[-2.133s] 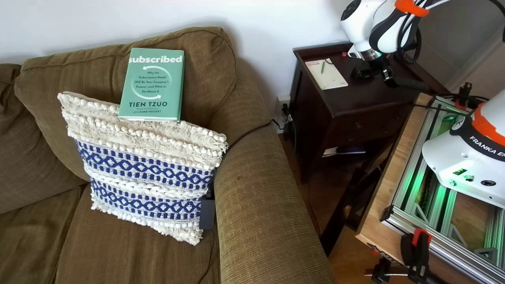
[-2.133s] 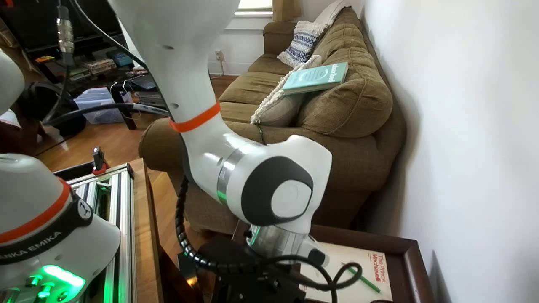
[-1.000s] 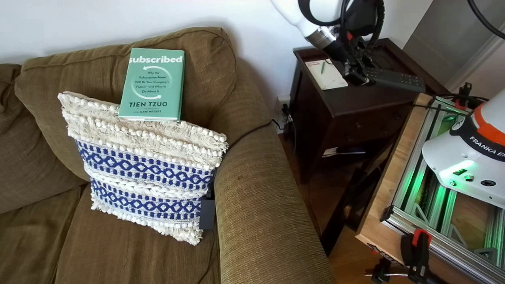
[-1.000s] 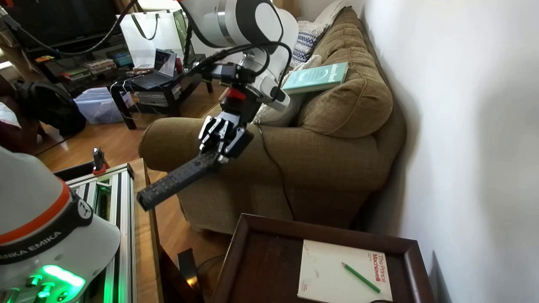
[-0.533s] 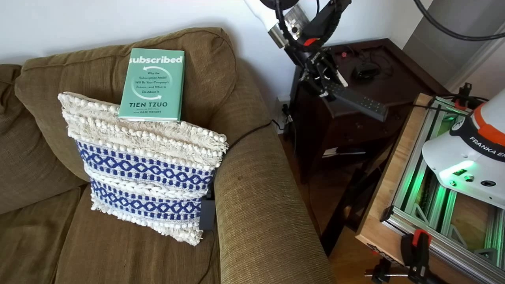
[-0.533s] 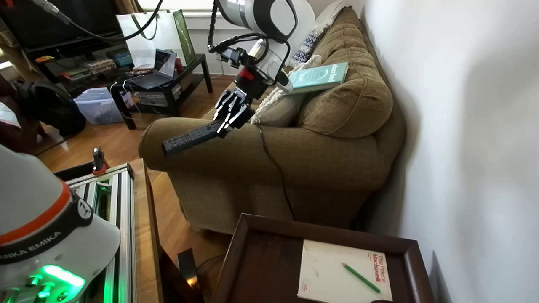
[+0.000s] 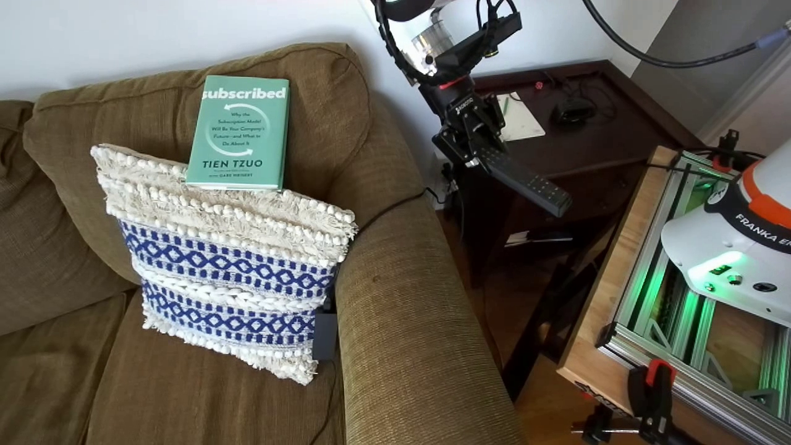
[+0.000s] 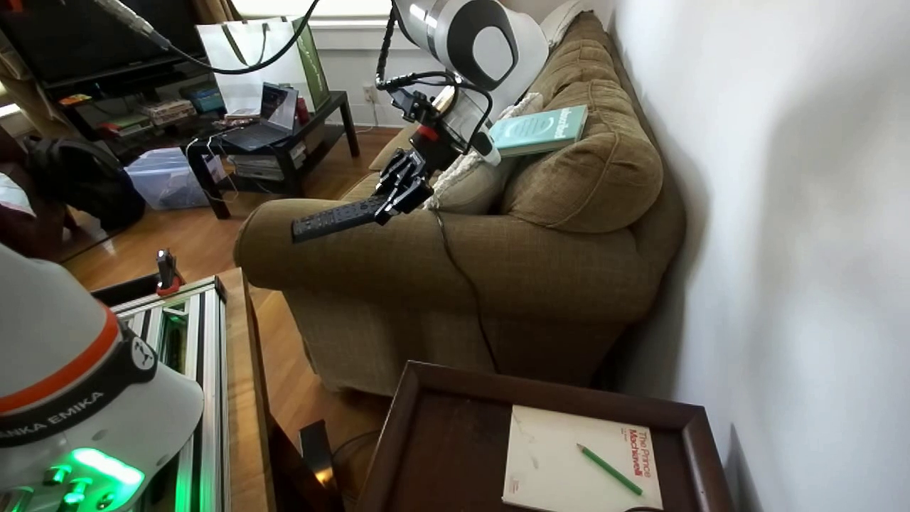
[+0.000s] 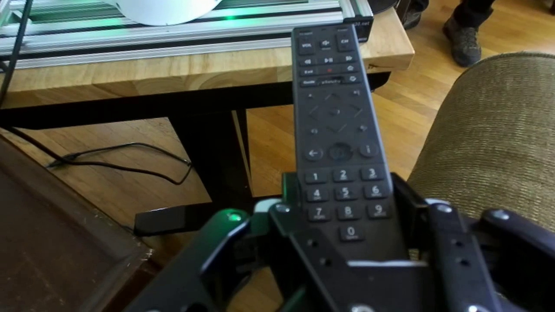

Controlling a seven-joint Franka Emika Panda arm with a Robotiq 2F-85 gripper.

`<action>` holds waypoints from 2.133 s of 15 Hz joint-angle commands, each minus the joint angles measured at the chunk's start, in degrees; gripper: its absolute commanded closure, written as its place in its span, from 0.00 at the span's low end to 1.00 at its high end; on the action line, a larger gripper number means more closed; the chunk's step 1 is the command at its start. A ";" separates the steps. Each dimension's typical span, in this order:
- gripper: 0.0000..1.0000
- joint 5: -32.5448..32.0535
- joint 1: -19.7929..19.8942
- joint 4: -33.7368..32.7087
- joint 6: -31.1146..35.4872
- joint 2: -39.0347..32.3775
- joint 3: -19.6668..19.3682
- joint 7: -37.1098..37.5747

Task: Put the remote control on the right armrest of the sofa

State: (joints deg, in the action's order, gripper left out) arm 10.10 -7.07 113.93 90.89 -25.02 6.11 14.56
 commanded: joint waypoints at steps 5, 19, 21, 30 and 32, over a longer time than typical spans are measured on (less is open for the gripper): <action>0.49 0.21 -0.66 -0.14 -0.15 0.03 -0.73 -0.20; 0.74 19.61 -3.14 -9.88 -0.09 -10.96 2.48 4.06; 0.74 22.39 -3.90 -11.73 0.48 -13.64 2.58 6.01; 0.74 25.63 -7.24 -12.45 18.50 -18.49 1.08 13.79; 0.74 25.17 -7.62 -12.56 20.27 -19.11 1.02 16.29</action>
State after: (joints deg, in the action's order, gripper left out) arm 35.06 -13.33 101.91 108.98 -43.18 7.99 27.15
